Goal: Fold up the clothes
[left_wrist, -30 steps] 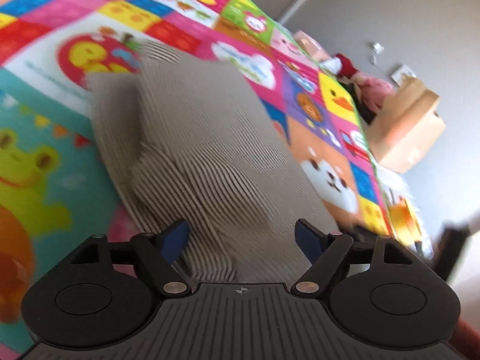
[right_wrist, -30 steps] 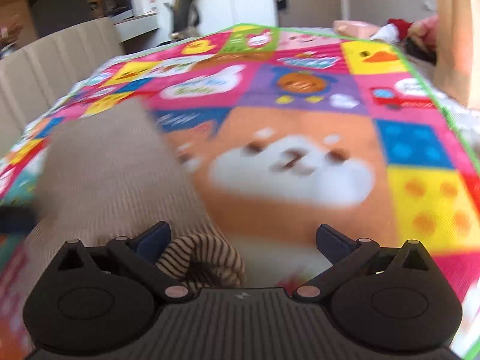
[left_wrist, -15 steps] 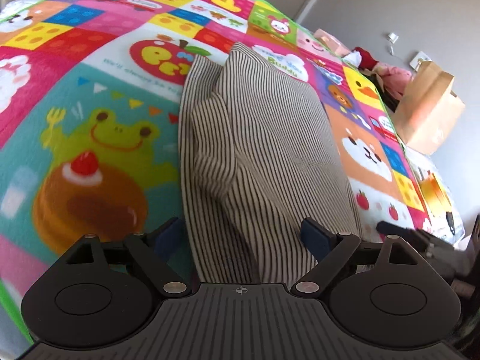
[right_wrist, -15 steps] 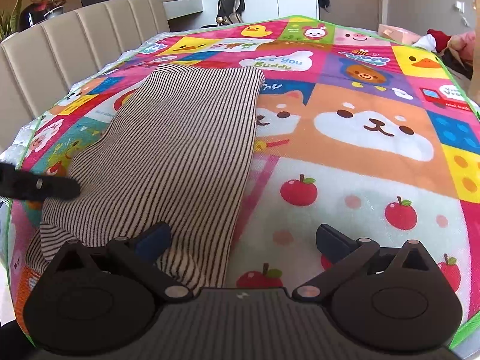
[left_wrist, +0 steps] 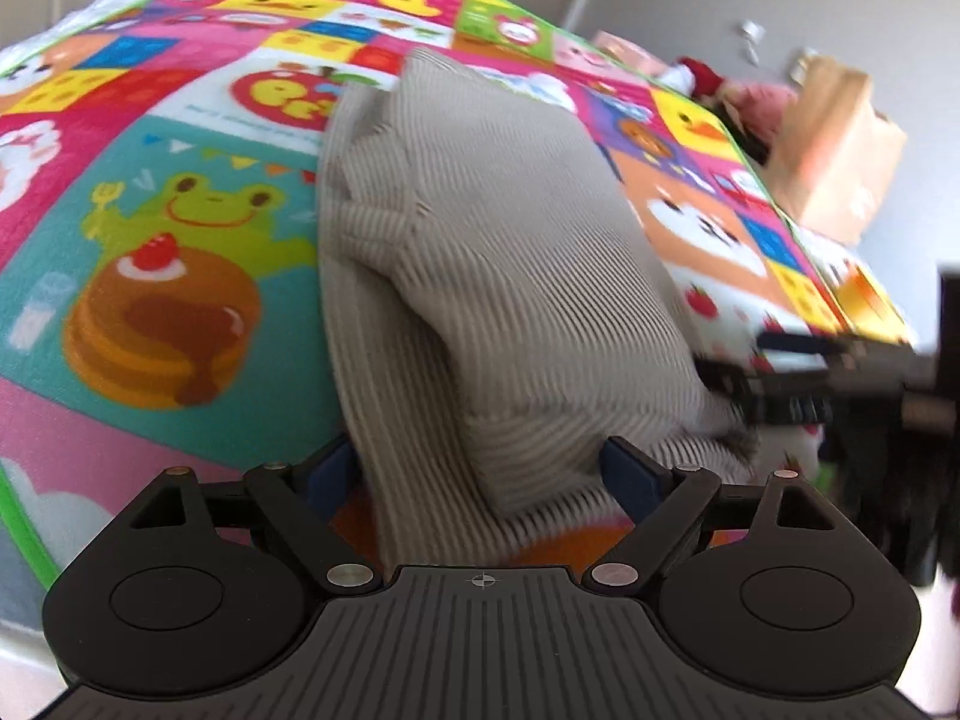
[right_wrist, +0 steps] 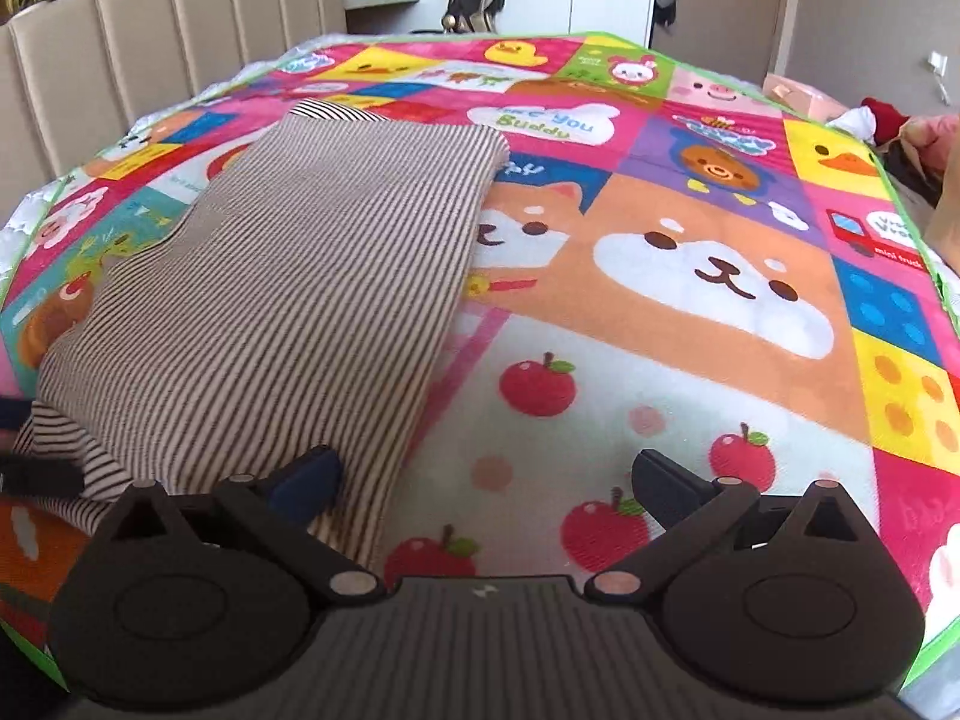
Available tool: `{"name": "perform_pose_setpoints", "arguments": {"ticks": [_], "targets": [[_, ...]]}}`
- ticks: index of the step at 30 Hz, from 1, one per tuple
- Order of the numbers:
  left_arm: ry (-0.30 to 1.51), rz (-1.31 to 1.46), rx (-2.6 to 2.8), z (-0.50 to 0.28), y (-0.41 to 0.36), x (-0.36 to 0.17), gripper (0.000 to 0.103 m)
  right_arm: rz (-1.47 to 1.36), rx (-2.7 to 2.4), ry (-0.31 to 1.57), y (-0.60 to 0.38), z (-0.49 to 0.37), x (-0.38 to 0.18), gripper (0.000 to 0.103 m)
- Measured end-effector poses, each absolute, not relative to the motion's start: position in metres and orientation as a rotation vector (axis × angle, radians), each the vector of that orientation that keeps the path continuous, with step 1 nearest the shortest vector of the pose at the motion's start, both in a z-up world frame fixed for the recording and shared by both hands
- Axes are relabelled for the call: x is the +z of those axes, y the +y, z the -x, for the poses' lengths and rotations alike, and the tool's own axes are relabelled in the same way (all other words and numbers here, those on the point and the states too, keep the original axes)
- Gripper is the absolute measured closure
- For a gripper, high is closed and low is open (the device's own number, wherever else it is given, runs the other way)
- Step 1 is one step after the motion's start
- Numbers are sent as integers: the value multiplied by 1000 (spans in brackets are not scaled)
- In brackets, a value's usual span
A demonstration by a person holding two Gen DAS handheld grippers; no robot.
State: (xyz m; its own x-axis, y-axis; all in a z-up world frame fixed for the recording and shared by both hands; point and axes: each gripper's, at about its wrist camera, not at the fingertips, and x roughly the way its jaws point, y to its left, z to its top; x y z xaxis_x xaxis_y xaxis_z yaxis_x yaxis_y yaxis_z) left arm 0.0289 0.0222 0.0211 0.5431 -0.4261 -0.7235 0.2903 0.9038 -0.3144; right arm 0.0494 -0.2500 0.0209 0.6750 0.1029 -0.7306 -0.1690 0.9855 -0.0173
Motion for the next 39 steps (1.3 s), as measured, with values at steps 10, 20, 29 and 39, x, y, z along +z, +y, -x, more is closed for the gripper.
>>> {"name": "perform_pose_setpoints", "arguments": {"ticks": [10, 20, 29, 39], "targets": [[859, 290, -480, -25, 41, 40, 7, 42, 105, 768, -251, -31, 14, 0], [923, 352, -462, -32, 40, 25, 14, 37, 109, 754, -254, -24, 26, 0], [921, 233, -673, -27, 6, 43, 23, 96, 162, 659, -256, -33, 48, 0], [765, 489, -626, -100, 70, 97, 9, -18, 137, 667, -266, -31, 7, 0]]}}
